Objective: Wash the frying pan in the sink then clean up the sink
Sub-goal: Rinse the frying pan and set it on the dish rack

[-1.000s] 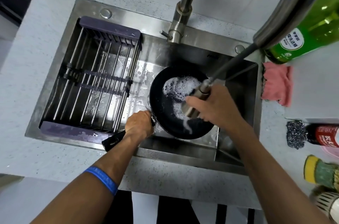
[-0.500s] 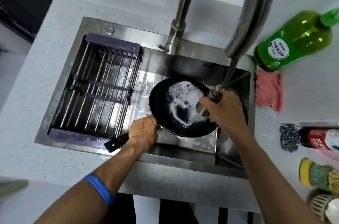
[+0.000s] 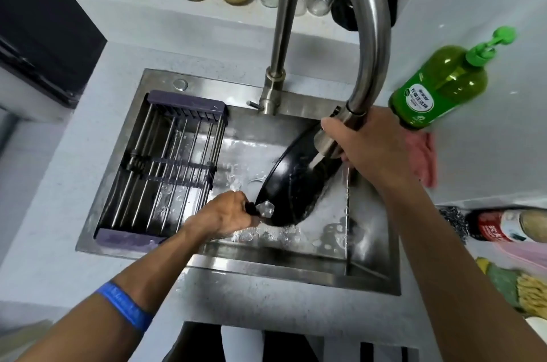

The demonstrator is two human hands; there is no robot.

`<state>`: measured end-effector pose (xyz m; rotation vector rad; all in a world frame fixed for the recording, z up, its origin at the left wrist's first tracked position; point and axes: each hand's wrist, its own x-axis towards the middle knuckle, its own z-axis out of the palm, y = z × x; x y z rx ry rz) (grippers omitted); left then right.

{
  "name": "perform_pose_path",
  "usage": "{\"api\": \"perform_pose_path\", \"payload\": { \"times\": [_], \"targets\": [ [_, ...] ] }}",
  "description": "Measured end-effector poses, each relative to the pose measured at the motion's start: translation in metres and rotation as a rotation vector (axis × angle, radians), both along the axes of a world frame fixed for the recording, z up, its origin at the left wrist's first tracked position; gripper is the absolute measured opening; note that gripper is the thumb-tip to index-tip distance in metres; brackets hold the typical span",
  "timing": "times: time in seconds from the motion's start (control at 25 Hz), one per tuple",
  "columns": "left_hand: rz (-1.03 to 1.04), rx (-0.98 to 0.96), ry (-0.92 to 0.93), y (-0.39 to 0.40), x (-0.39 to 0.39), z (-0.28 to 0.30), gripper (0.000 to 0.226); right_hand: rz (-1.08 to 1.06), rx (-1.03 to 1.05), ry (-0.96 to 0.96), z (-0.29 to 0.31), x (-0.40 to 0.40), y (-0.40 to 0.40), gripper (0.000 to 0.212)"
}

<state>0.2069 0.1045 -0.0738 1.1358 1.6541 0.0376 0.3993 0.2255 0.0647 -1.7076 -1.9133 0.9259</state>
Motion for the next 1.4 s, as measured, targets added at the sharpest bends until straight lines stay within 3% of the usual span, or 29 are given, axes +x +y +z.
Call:
{"api": "perform_pose_path", "payload": {
  "times": [0.12,0.28,0.32,0.4,0.48,0.56,0.6,0.72,0.76,0.88,0.92,1.0,1.04,1.12,1.16,1.2,1.28,1.32,1.36,1.4],
  "targets": [
    [0.03,-0.116,-0.177,-0.009,-0.008,-0.003,0.023,0.048,0.019,0.045,-0.006,0.003,-0.004,0.035],
    [0.086,-0.176,-0.232,-0.02,-0.005,-0.016,0.02,-0.071,0.043,0.343,-0.048,0.037,-0.037,0.035],
    [0.092,-0.17,-0.233,-0.021,-0.004,-0.019,0.019,-0.145,-0.013,0.326,-0.068,0.043,-0.054,0.041],
    [0.123,-0.155,-0.254,-0.02,0.002,-0.025,0.016,-0.149,-0.192,0.107,-0.114,0.033,-0.093,0.057],
    [0.156,-0.146,-0.293,-0.021,0.008,-0.03,0.016,0.154,-0.115,-0.138,-0.154,-0.003,-0.114,0.065],
    [0.186,-0.137,-0.333,-0.024,0.013,-0.035,0.019,0.313,0.042,-0.241,-0.172,-0.024,-0.086,0.058],
    [0.217,-0.139,-0.354,-0.026,0.015,-0.036,0.019,0.28,0.031,-0.256,-0.171,-0.026,-0.064,0.056],
    [0.275,-0.16,-0.374,-0.032,0.017,-0.032,0.016,-0.08,-0.209,-0.291,-0.167,-0.014,-0.038,0.064],
    [0.284,-0.17,-0.37,-0.034,0.018,-0.03,0.017,-0.06,-0.197,-0.291,-0.164,-0.021,-0.044,0.065],
    [0.273,-0.186,-0.378,-0.037,0.018,-0.026,0.021,0.166,-0.168,-0.118,-0.168,-0.044,-0.041,0.068],
    [0.273,-0.193,-0.376,-0.039,0.017,-0.024,0.019,0.061,-0.256,-0.012,-0.175,-0.042,-0.021,0.071],
    [0.274,-0.223,-0.355,-0.041,0.014,-0.02,0.023,-0.186,-0.441,-0.011,-0.173,-0.039,0.002,0.083],
    [0.261,-0.234,-0.348,-0.042,0.014,-0.02,0.026,-0.161,-0.502,-0.066,-0.165,-0.042,0.001,0.08],
    [0.237,-0.242,-0.358,-0.044,0.021,-0.02,0.027,0.085,-0.353,-0.117,-0.152,-0.059,-0.016,0.06],
    [0.236,-0.246,-0.37,-0.045,0.024,-0.021,0.029,0.17,-0.303,-0.042,-0.153,-0.061,-0.019,0.054],
    [0.239,-0.247,-0.381,-0.045,0.028,-0.023,0.032,0.133,-0.377,0.092,-0.151,-0.055,-0.013,0.051],
    [0.263,-0.242,-0.402,-0.048,0.033,-0.028,0.036,-0.201,-0.547,0.379,-0.174,-0.033,0.014,0.051],
    [0.278,-0.235,-0.411,-0.048,0.035,-0.028,0.036,-0.386,-0.575,0.349,-0.171,-0.026,0.016,0.057],
    [0.285,-0.229,-0.421,-0.047,0.037,-0.028,0.034,-0.382,-0.551,0.169,-0.165,-0.023,0.013,0.068],
    [0.291,-0.218,-0.436,-0.045,0.04,-0.027,0.029,-0.183,-0.412,-0.045,-0.158,-0.029,0.0,0.072]
  ]
}}
